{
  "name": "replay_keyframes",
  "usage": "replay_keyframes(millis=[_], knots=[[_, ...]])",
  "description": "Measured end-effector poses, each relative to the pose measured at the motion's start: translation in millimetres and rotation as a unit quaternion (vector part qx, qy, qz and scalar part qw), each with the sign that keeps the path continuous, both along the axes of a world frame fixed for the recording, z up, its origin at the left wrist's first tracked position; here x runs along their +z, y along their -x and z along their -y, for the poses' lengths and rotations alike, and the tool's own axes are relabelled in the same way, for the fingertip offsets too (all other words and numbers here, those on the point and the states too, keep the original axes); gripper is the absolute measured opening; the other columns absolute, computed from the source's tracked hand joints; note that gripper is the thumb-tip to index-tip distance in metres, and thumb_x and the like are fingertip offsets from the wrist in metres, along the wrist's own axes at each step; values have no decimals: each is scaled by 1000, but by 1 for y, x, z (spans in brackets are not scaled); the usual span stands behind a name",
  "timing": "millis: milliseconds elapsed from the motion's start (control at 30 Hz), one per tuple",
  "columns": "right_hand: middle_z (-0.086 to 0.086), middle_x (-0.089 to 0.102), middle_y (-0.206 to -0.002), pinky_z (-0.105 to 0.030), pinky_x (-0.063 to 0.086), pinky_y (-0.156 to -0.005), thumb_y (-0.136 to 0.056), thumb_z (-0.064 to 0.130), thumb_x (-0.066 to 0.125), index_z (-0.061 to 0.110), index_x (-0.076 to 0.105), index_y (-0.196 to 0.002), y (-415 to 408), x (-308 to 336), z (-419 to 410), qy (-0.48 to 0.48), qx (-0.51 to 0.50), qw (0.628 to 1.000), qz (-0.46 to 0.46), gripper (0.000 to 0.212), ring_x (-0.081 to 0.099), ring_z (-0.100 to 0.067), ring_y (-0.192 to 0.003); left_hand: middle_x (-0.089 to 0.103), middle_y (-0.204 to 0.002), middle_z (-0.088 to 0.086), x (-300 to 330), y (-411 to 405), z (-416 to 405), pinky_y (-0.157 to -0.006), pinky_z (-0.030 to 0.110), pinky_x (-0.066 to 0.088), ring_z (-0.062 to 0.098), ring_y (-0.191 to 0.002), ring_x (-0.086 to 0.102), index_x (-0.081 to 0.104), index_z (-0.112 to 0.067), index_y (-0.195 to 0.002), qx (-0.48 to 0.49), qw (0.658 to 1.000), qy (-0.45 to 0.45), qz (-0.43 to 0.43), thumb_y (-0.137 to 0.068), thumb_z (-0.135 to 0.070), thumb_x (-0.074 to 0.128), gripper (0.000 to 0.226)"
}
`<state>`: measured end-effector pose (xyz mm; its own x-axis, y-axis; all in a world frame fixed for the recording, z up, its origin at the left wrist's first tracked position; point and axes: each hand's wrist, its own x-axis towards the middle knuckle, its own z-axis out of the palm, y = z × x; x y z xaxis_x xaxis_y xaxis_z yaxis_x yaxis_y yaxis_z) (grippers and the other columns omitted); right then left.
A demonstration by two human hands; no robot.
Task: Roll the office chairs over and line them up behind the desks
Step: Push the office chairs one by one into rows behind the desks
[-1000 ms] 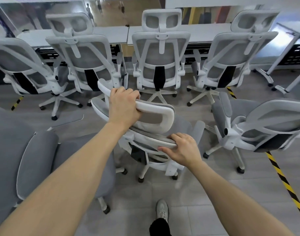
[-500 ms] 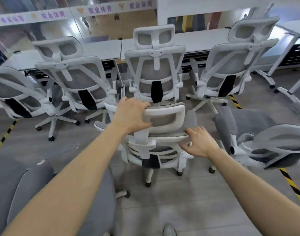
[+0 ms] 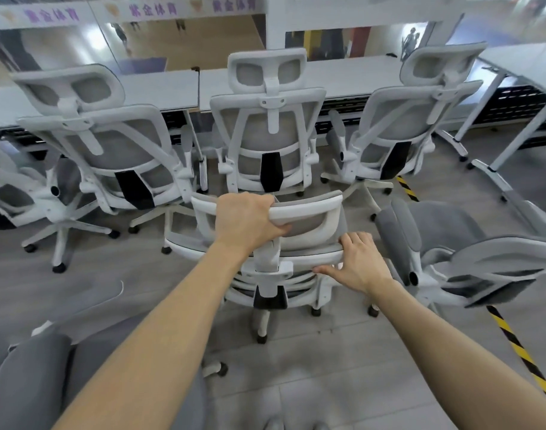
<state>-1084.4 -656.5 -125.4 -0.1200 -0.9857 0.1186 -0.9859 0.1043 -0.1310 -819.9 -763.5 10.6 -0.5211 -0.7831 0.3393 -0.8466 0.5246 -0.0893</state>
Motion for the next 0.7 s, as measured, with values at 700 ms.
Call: replay_keyframes(millis=[700], knots=[[3, 68, -107, -45, 44, -116, -63, 113, 45, 24, 61, -98, 74, 6, 7, 12, 59, 998, 26, 96, 58, -26, -116, 45, -51, -12, -9, 73, -27, -60, 29, 33, 16, -54, 48, 74, -29, -68, 124, 991, 18, -49, -60, -77, 65, 50]])
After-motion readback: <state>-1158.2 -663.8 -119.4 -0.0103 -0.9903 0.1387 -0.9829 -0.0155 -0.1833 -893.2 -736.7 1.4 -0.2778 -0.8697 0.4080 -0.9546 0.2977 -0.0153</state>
